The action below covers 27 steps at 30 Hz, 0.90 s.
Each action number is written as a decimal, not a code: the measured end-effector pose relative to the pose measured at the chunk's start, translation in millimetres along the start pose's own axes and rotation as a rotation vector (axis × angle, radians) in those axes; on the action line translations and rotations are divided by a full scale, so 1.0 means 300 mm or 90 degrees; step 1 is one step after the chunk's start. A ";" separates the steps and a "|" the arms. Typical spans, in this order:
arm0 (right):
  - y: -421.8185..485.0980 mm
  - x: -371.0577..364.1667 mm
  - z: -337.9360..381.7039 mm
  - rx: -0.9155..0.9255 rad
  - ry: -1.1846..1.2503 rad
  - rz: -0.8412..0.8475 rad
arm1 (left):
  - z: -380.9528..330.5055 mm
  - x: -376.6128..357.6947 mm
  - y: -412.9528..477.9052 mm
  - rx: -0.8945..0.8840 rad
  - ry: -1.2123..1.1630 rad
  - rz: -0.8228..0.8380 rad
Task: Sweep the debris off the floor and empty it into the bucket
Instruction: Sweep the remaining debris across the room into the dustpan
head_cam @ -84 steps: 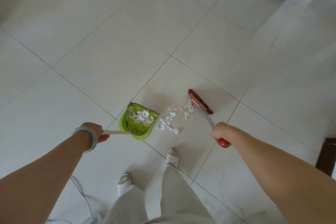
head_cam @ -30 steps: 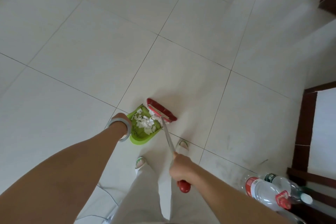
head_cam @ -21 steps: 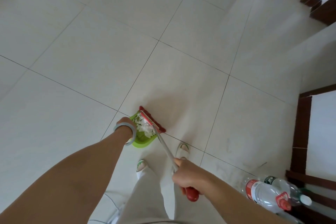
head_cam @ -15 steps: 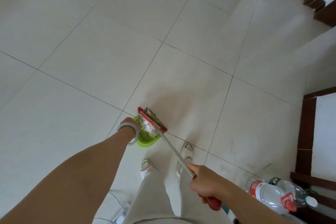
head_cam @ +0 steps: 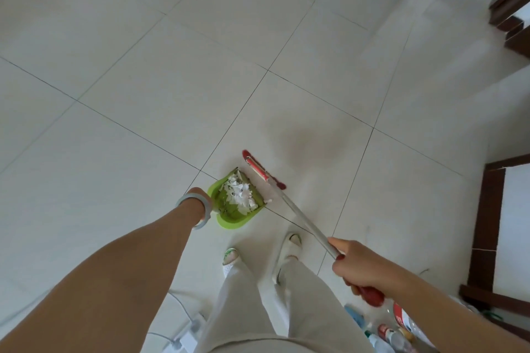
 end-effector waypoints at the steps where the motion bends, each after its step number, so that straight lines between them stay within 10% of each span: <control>1: 0.028 0.017 0.009 0.008 -0.022 -0.007 | 0.001 -0.010 -0.011 0.006 -0.016 0.000; 15: 0.560 0.123 0.265 0.181 -0.457 -0.038 | -0.050 -0.290 -0.119 0.054 -0.041 0.035; 27: 0.374 0.186 -0.114 0.169 -0.662 -0.014 | -0.147 -0.310 -0.194 0.075 -0.103 0.052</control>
Point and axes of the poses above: each hand's wrist, its own y-axis towards the middle knuckle, its own x-axis out of the back of the hand, z = x × y, the point moved 6 cm from there along y, towards the middle knuckle, and after that the axes turned 11 degrees about -z, right-handed, at the moved point
